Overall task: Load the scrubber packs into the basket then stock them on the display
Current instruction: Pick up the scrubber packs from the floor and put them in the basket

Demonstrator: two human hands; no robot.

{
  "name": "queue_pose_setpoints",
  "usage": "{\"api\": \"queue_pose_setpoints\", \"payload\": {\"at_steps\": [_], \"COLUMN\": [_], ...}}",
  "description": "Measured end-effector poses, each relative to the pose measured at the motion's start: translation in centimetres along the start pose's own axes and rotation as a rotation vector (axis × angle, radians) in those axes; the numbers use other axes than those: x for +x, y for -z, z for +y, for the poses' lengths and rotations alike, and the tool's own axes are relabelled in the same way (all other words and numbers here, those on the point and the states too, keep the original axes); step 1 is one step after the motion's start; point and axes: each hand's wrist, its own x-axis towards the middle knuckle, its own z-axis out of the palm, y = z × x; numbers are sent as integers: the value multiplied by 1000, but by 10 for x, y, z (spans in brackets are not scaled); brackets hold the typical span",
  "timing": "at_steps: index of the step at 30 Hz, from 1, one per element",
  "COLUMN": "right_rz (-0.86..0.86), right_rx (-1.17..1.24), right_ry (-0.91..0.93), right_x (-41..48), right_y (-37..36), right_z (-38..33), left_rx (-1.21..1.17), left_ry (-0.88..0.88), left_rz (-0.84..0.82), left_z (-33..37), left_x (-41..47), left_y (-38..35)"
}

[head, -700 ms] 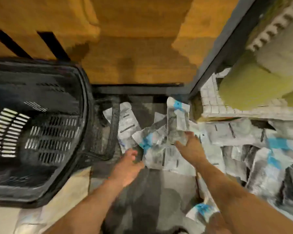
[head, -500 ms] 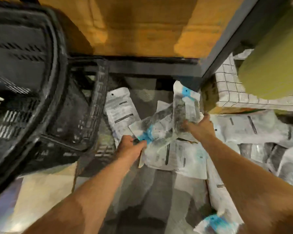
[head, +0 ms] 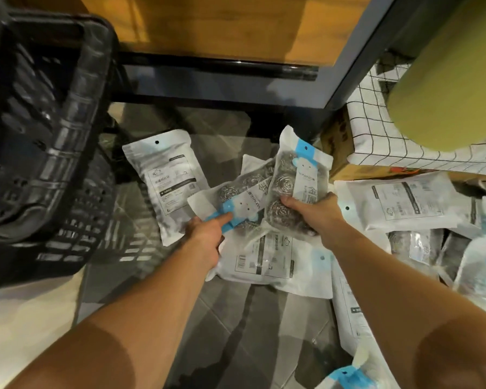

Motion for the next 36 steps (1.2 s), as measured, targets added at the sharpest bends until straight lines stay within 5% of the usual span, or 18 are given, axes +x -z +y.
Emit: {"api": "queue_pose_setpoints", "payload": {"at_steps": [9,27,36], "right_rz": [-12,75,-49], "right_rx": [28,47,72], "right_ry": [116,734,1198], "right_x": [-30,-175,-265], "right_y": [31,163,96], "right_z": [-6,-112,-263], "left_rx": [-6,307,366], "left_ry": [-74,-818,-1115], "left_rz": [-95,-168,71], "left_z": [33,180,331], "left_x": [-65,-291,-391], "left_y": [-10,6,169]}}
